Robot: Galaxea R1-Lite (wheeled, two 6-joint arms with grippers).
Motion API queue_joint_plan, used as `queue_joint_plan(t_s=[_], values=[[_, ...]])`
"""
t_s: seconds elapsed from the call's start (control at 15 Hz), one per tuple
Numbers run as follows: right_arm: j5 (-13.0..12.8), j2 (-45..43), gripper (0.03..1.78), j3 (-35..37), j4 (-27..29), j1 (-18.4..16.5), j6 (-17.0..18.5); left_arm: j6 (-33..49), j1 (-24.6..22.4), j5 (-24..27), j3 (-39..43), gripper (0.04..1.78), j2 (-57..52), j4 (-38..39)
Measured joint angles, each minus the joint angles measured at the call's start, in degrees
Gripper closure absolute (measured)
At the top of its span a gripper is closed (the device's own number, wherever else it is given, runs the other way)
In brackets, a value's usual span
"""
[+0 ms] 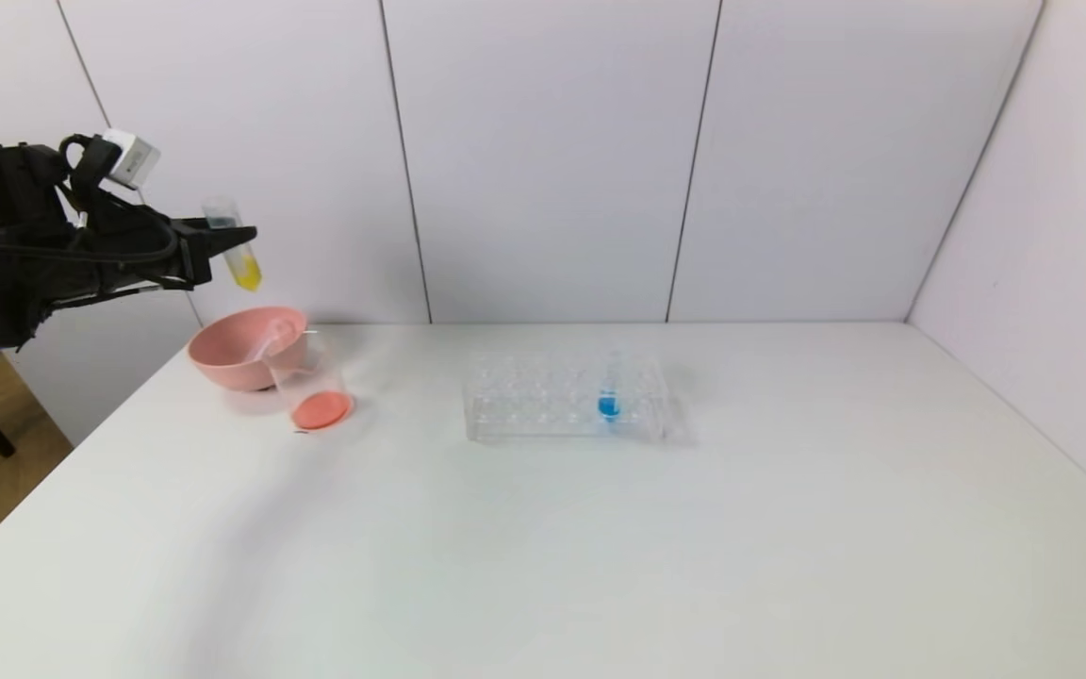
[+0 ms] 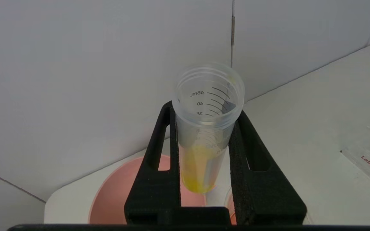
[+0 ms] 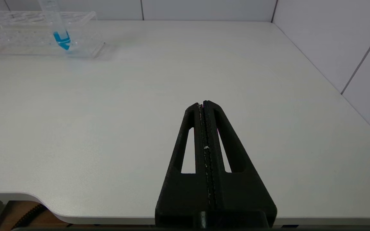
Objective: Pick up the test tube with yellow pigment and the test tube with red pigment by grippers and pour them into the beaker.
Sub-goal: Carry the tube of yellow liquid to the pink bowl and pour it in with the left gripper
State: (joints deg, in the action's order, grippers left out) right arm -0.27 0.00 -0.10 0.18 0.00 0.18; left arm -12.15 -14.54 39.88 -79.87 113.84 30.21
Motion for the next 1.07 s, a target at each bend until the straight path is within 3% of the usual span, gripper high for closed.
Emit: queue_joint_plan(t_s=[0.4, 0.73, 1.07], values=[[0.0, 0.0, 1.70, 0.0, 0.0, 0.0, 0.0, -21.9, -0.9, 0.2, -15.9, 1.37, 0.0, -33.7], [0.0, 0.0, 1.70, 0.0, 0.0, 0.0, 0.0, -29.5, -1.4, 0.3, -19.2, 1.37, 0.0, -40.6], [0.0, 0.0, 1.70, 0.0, 0.0, 0.0, 0.0, -46.3, -2.3, 0.4, -28.3, 1.37, 1.4, -58.0]])
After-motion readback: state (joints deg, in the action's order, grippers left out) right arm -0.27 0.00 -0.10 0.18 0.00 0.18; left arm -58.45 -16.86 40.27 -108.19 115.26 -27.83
